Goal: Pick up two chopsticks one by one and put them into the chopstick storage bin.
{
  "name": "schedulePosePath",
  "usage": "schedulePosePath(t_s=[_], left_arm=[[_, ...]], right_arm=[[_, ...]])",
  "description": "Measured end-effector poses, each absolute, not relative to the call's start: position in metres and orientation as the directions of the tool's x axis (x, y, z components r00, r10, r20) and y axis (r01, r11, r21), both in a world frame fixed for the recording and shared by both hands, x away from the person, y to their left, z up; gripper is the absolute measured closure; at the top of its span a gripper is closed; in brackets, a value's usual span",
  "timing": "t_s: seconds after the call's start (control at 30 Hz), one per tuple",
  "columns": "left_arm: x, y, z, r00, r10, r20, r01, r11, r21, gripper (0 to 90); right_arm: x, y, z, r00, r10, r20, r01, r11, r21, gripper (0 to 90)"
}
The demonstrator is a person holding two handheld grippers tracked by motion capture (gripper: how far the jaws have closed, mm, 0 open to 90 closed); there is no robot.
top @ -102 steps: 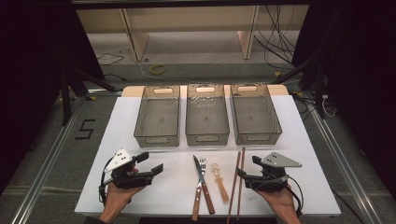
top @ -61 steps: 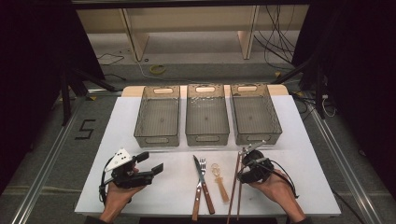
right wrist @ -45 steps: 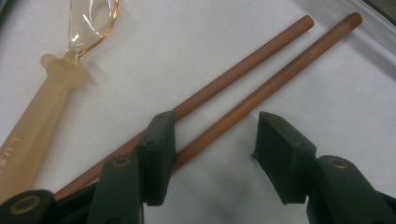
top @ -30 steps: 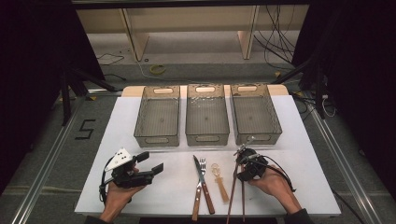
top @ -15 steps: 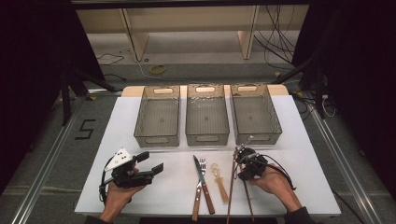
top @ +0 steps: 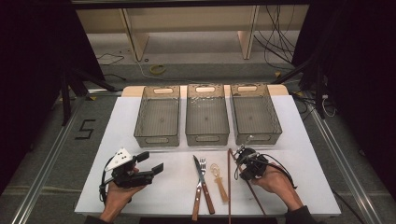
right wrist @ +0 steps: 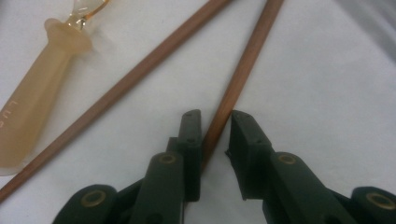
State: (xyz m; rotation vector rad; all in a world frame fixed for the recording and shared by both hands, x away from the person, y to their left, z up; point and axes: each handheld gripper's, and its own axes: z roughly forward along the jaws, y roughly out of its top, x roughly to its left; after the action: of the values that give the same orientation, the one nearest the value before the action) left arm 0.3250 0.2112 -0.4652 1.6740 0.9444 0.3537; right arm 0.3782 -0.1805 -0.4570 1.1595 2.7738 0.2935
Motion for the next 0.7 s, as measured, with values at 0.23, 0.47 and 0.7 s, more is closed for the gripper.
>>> schedulePosePath(t_s=[0.23, 0.47, 0.7], left_arm=[[0.325, 0.211, -0.465, 0.634, 0.737, -0.235, 0.401, -0.054, 0.914, 19.4], [0.325, 0.211, -0.465, 0.633, 0.737, -0.236, 0.402, -0.053, 0.914, 19.4], [0.326, 0.212, -0.465, 0.633, 0.738, -0.234, 0.401, -0.055, 0.914, 19.4]], right_arm=[[0.381, -0.185, -0.456, -0.682, 0.730, -0.038, 0.708, 0.672, 0.216, 79.3], [0.386, -0.192, -0.456, -0.665, 0.746, -0.050, 0.722, 0.658, 0.212, 82.6], [0.389, -0.198, -0.456, -0.657, 0.751, -0.063, 0.726, 0.652, 0.218, 84.3]])
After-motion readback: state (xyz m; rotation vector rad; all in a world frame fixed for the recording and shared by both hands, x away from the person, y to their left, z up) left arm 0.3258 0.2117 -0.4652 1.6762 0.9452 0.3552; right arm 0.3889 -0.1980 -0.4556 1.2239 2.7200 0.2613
